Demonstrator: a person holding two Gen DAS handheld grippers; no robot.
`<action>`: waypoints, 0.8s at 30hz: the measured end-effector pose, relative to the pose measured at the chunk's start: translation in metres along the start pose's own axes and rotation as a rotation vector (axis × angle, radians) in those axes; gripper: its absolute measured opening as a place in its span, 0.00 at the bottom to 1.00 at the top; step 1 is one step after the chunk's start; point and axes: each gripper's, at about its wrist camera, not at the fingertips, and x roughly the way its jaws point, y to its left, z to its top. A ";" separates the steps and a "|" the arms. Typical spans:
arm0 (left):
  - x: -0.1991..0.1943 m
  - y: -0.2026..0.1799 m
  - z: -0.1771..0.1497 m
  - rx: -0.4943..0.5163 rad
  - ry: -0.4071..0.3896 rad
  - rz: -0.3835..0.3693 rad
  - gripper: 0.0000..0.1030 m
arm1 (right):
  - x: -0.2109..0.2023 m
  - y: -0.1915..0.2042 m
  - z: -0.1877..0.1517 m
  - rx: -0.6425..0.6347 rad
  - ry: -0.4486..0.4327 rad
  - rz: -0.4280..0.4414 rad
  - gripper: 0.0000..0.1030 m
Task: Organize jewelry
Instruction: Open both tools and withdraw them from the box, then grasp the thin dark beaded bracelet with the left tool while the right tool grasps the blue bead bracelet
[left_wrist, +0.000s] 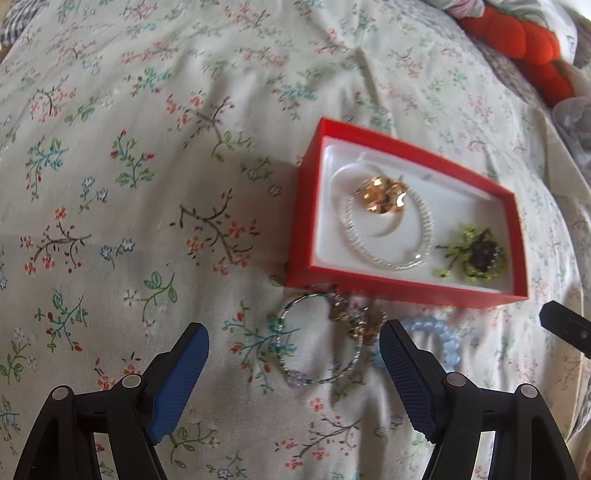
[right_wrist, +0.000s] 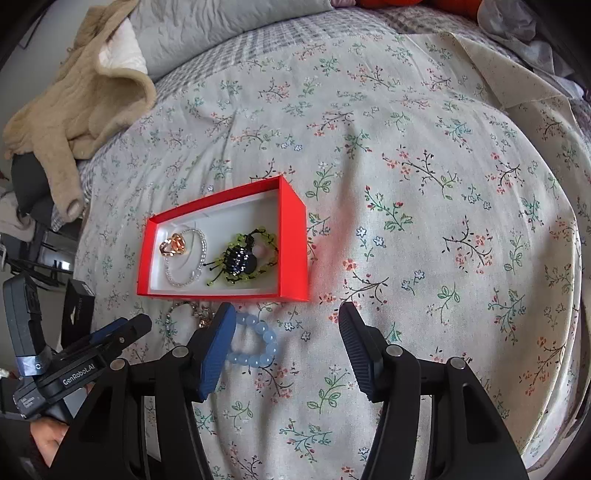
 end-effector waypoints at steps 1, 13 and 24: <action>0.004 0.003 0.000 -0.006 0.012 0.001 0.77 | 0.002 0.000 -0.001 0.003 0.008 -0.004 0.59; 0.043 0.011 -0.003 -0.011 0.115 -0.005 0.38 | 0.030 0.009 -0.006 -0.049 0.088 -0.057 0.59; 0.029 -0.008 -0.006 0.079 0.070 -0.016 0.00 | 0.055 0.011 -0.007 -0.085 0.144 -0.098 0.59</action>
